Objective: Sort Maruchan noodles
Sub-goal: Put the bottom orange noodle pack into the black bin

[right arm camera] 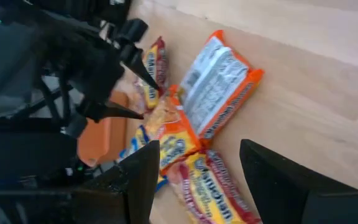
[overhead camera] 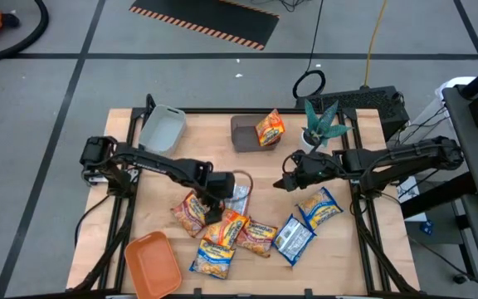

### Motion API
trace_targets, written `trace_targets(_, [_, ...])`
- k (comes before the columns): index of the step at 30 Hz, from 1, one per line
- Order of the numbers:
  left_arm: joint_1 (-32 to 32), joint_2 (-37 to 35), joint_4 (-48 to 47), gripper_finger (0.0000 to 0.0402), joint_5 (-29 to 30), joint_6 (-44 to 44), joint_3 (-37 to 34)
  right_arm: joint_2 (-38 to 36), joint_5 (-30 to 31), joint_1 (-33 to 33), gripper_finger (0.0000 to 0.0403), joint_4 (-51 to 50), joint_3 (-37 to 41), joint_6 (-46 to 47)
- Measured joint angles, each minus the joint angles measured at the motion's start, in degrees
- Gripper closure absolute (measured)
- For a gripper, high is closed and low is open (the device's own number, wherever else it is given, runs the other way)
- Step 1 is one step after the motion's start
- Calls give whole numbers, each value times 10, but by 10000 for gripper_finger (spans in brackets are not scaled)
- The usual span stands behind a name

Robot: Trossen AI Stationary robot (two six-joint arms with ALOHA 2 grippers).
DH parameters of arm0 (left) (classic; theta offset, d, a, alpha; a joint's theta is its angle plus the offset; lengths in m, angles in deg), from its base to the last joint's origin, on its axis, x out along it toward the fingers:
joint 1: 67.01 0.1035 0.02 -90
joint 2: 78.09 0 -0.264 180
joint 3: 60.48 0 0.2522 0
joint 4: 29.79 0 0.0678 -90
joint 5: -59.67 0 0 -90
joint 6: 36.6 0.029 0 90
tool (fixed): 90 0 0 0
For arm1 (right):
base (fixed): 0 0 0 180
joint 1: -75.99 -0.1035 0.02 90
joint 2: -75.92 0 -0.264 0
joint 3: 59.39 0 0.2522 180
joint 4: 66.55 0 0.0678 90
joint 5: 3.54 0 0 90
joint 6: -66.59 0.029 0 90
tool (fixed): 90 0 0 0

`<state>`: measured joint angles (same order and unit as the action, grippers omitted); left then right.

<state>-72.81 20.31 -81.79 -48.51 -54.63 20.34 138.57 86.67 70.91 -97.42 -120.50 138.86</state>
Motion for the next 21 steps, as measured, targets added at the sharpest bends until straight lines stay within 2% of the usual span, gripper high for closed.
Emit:
trace_targets(3, [-8,0,-38,144,0,14,0,0,-1,-9,188,2,0,4])
trace_targets(7, [-8,0,-50,144,2,-11,0,0,-6,-14,188,2,0,-27])
trace_targets(14, [-33,0,16,144,17,-77,0,0,-69,-14,188,-10,0,-138])
trace_targets(17, [-48,0,58,144,41,-62,0,0,-104,-15,188,-18,0,-186])
trace_targets(21, [-54,0,63,144,61,-62,-1,0,-124,-18,188,-39,0,-256])
